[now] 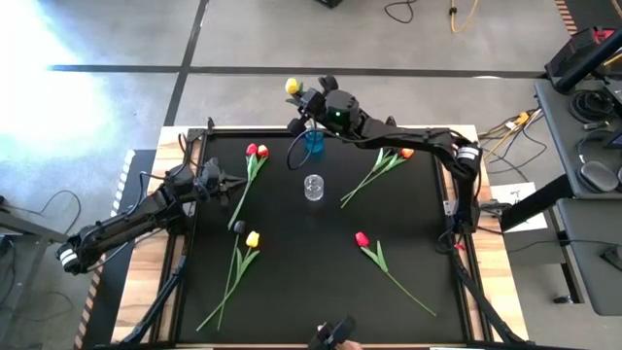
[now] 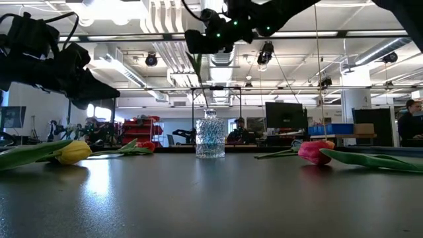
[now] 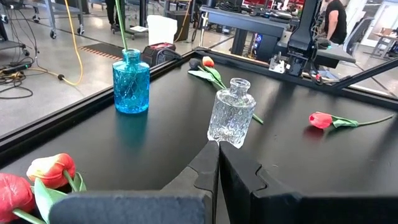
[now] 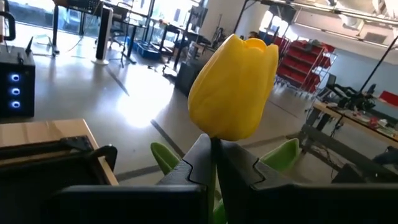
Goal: Sort flowers into vase by color
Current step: Put the right yellow tulip into the blue vase
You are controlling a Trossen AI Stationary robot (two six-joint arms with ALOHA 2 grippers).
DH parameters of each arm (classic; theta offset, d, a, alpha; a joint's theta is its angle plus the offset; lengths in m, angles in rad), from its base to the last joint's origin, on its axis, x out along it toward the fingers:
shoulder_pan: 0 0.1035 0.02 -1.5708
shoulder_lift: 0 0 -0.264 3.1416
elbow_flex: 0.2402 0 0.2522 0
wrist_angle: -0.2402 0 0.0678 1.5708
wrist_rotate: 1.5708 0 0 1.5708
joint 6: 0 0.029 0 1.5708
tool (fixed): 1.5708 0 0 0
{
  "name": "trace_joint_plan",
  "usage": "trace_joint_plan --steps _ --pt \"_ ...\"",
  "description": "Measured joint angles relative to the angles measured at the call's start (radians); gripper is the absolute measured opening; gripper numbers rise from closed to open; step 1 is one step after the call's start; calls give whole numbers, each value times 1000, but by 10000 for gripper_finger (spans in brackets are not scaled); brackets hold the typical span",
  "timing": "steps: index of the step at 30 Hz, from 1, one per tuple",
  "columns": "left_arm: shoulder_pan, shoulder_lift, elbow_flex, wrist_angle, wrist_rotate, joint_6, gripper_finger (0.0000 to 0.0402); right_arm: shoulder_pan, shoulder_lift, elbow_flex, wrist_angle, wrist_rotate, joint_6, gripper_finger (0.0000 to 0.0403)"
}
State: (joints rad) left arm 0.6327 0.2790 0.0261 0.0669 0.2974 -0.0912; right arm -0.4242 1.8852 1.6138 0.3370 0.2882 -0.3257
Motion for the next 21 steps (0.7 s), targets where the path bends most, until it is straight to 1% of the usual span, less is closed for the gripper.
trace_joint_plan --steps 5,10,14,19,21 --pt "0 1 0 0 0 0 0 -11 11 0 -40 16 1 13" --pt "0 1 0 0 0 0 0 -10 11 0 -110 100 -34 13" --pt "0 1 0 0 0 0 0 -10 10 0 -160 140 -66 13" --pt "0 1 0 0 0 0 0 -10 8 0 -195 227 -61 13" --pt "0 1 0 0 0 0 0 -10 8 0 -209 243 -61 13"
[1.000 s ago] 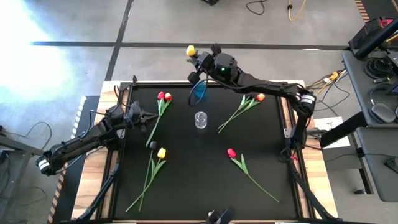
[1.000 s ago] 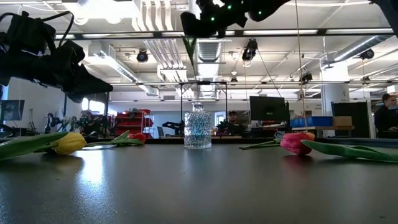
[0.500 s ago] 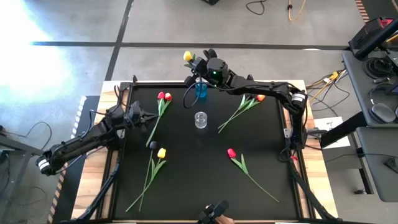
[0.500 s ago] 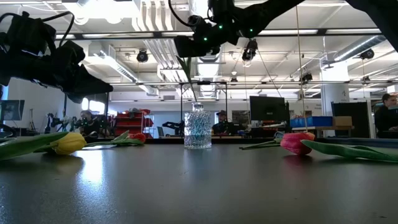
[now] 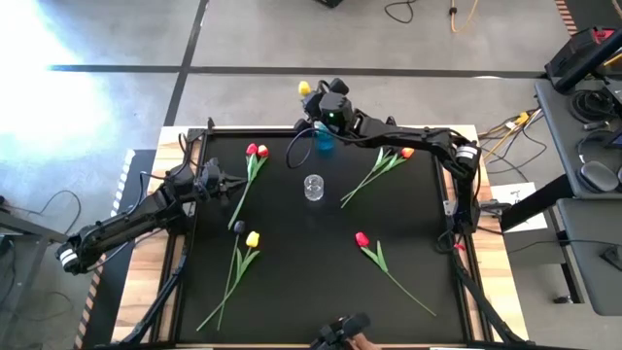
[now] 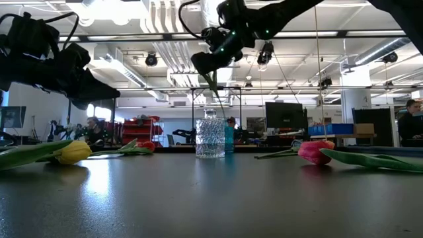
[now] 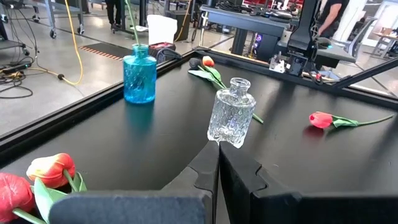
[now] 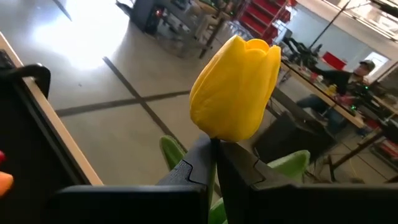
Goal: Sort flowers into vase by color
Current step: Put the right yellow tulip into the blue vase
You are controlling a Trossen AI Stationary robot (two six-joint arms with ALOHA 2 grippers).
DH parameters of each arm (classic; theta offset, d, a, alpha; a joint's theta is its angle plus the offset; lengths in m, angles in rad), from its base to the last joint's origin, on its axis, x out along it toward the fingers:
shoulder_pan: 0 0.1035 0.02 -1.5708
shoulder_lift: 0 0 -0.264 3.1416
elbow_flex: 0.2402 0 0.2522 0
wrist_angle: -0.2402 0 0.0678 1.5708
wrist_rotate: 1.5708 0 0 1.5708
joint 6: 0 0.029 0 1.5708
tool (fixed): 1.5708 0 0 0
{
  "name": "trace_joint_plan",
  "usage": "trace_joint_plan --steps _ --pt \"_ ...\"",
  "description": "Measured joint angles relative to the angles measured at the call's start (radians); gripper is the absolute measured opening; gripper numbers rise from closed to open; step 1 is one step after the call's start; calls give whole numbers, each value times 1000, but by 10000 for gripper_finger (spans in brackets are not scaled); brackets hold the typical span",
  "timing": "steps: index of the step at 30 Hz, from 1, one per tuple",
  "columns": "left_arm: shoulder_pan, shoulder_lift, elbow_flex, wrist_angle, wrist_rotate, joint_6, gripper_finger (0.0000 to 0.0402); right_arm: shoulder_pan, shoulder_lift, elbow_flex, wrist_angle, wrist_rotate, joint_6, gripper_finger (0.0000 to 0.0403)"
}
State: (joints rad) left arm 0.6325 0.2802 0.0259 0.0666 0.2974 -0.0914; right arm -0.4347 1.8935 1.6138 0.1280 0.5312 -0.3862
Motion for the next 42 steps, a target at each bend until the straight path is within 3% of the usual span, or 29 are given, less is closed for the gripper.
trace_joint_plan --steps 7,15,21,33,42 --pt "0 0 0 0 0 0 0 0 0 0 -1 -3 0 15" --pt "0 0 0 0 0 0 0 0 0 0 3 -4 24 47" --pt "0 0 0 0 0 0 0 0 -1 0 17 -43 88 14" --pt "0 0 0 0 0 0 0 0 -1 -3 52 -68 116 13" --pt "0 0 0 0 0 0 0 0 -6 -10 11 81 102 22"
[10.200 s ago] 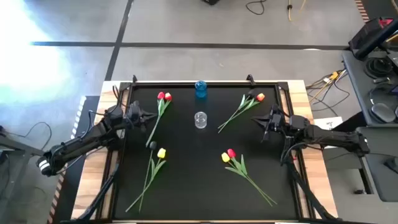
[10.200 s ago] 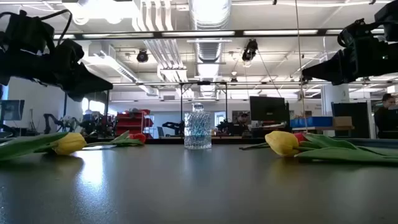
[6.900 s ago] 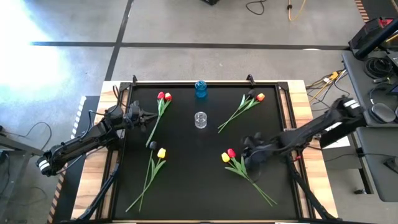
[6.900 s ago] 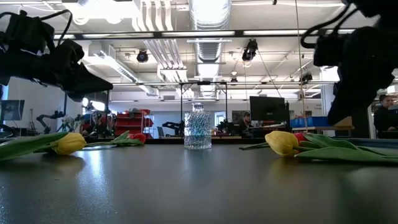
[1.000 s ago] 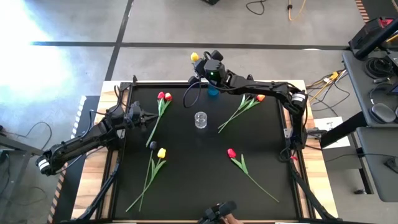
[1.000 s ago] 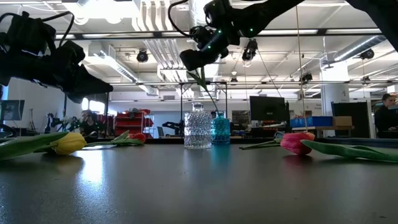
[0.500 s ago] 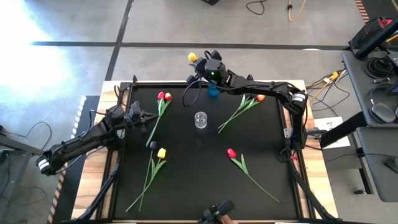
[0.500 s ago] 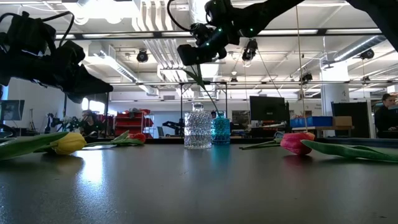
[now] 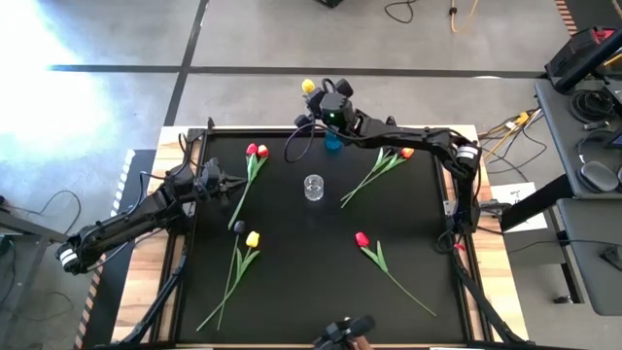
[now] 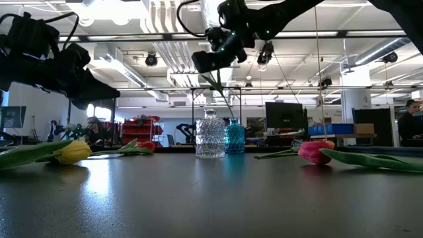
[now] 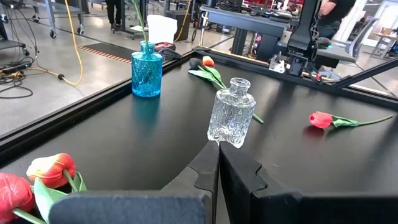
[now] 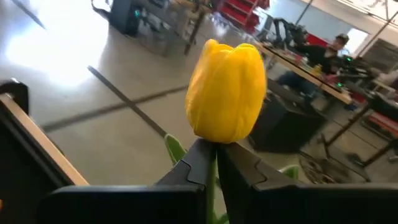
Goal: Sort flowers into vase by color
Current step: Put the right yellow tulip into the blue vase
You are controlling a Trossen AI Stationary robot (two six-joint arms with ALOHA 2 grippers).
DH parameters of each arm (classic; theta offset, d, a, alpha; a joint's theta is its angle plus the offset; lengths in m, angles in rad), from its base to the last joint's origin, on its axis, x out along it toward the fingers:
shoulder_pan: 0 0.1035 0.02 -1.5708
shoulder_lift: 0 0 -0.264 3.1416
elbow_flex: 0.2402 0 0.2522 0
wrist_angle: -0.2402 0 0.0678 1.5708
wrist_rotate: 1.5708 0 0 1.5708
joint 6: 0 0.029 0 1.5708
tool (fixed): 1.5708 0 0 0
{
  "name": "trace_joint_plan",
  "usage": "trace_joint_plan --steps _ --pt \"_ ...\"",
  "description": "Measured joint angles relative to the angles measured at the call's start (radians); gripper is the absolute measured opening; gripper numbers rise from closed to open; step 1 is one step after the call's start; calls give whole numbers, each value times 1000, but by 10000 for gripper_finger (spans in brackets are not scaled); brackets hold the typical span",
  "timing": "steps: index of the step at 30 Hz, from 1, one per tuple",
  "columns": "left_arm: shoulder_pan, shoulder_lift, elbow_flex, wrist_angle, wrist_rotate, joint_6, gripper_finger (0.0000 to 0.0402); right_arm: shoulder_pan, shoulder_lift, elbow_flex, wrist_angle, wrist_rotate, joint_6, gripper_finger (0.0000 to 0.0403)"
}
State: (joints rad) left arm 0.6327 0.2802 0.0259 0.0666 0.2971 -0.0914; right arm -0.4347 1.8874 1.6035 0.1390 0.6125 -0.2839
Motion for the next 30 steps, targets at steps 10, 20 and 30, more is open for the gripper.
trace_joint_plan --steps 10,20,30 --pt "0 0 0 0 0 0 0 0 -30 0 -183 17 49 135" --pt "0 0 0 0 0 0 0 17 -119 0 -366 17 93 194" --pt "0 1 0 0 0 0 0 51 -205 0 -592 2 121 192"
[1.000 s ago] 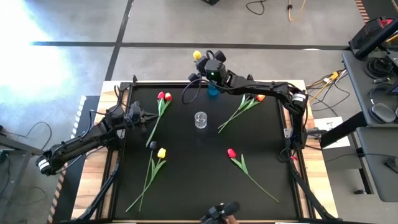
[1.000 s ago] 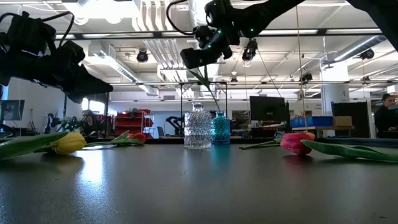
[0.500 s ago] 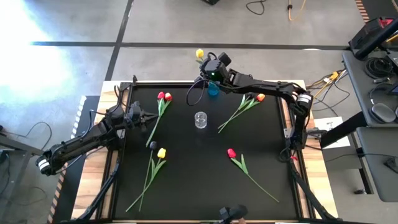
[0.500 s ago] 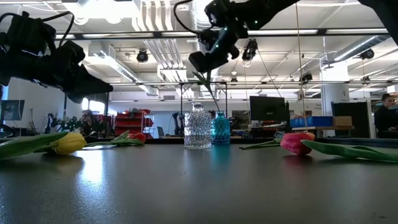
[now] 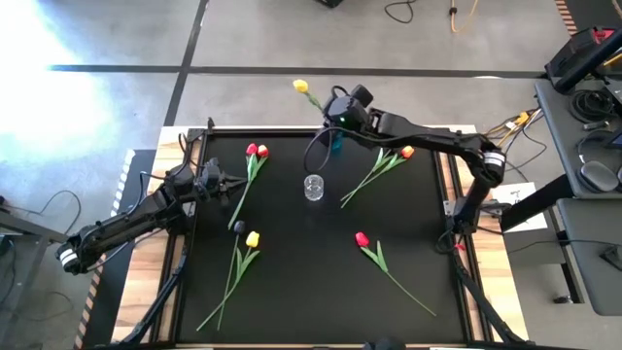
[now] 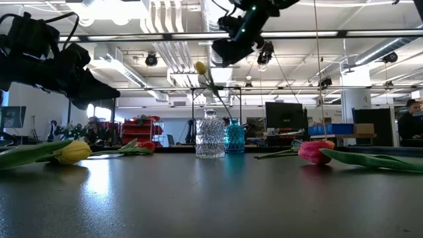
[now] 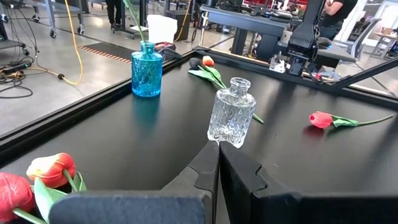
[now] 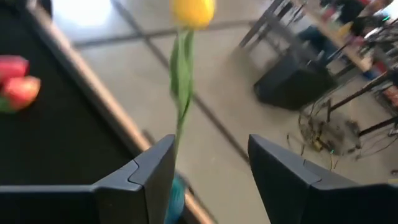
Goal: Sort flowers into vase by color
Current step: Put the right yellow tulip into the blue vase
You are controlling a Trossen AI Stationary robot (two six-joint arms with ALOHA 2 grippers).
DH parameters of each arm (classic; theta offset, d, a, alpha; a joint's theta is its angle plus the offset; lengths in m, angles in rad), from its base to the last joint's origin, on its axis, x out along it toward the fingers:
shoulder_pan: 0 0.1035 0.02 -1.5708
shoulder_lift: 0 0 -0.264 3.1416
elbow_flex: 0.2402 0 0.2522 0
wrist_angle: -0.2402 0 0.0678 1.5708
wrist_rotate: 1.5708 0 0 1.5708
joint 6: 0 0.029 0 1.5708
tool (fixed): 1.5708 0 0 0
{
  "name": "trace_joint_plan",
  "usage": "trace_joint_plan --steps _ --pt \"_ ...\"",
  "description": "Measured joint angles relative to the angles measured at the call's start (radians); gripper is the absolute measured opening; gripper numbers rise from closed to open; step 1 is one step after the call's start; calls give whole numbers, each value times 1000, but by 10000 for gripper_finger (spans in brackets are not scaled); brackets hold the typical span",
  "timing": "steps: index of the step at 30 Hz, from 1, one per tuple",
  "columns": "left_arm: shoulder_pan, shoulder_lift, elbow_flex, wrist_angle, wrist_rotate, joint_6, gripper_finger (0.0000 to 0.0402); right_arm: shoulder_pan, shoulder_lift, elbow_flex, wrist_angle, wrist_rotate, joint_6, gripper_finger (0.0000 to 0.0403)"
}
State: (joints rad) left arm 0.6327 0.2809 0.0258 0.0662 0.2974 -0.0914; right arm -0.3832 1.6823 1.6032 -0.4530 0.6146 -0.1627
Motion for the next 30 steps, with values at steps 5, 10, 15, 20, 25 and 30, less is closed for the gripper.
trace_joint_plan --steps 5,10,15,20,25,30 --pt "0 0 0 0 0 0 0 -1 -21 -31 -198 -66 115 141" --pt "0 0 0 0 0 0 0 -9 -39 -193 -167 -75 160 43" --pt "0 0 0 0 0 0 0 -39 -98 -414 73 -113 200 12" --pt "0 1 0 0 0 0 0 -80 -178 -628 347 -149 253 9" --pt "0 1 0 0 0 0 0 -137 -194 -749 512 -226 334 9" --pt "0 1 0 0 0 0 0 -187 -137 -786 616 -310 399 9"
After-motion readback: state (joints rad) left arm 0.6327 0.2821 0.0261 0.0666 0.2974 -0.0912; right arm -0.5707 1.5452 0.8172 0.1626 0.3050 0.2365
